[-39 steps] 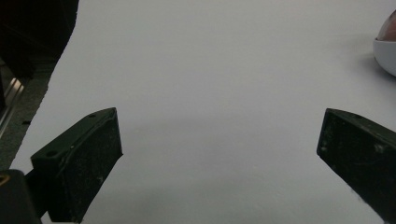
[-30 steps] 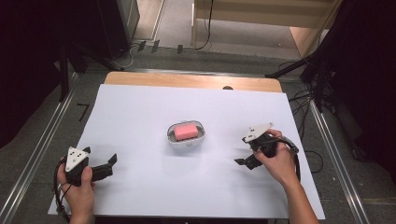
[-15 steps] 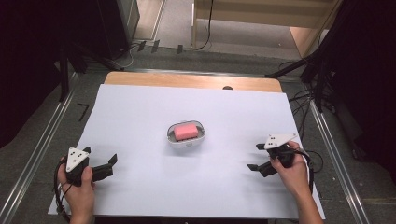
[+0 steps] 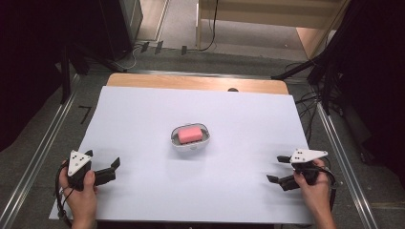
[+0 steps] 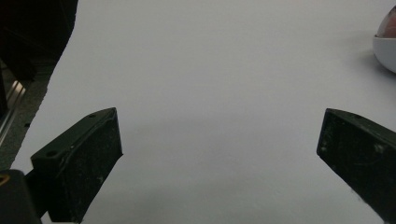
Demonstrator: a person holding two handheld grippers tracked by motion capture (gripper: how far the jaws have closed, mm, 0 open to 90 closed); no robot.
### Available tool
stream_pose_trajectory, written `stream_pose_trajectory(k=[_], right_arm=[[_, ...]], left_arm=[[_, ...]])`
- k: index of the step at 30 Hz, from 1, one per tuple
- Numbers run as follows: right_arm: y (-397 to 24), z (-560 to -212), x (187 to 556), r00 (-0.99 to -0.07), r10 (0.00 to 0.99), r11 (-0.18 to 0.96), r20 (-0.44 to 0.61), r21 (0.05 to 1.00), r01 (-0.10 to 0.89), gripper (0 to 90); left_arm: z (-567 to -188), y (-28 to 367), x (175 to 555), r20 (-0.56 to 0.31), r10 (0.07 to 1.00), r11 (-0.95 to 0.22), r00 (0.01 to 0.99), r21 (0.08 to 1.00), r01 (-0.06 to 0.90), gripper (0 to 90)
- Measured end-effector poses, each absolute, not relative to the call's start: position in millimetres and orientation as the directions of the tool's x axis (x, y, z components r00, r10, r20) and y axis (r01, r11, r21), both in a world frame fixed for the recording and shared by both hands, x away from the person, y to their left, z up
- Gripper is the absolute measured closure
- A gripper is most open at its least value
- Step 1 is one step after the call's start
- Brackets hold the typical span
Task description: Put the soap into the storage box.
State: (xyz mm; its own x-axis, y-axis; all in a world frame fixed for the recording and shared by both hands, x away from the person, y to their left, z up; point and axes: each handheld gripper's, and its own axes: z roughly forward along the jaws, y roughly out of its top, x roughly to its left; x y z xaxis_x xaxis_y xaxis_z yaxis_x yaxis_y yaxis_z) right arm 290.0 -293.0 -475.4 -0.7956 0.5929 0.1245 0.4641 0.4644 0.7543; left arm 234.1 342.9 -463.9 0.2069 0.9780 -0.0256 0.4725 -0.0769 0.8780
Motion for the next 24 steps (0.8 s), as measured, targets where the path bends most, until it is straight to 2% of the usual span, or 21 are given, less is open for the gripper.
stream_pose_trajectory(k=[9, 17, 24], right_arm=[[-322, -484, 264, -0.744, 0.644, 0.347, 0.176, 0.8, 0.49, 13.2], [-349, -487, 243, -0.688, 0.684, 0.152, 0.243, 0.875, 0.46, 13.1], [-350, -489, 245, -0.659, 0.704, 0.121, 0.263, 0.871, 0.477, 13.1]], left_arm=[[-464, 343, 234, -0.025, 0.978, -0.077, 0.208, 0.878, 0.471, 0.5], [-464, 344, 235, -0.038, 0.978, -0.068, 0.205, 0.873, 0.483, 0.5], [-464, 344, 238, -0.041, 0.98, -0.065, 0.195, 0.858, 0.509, 0.5]])
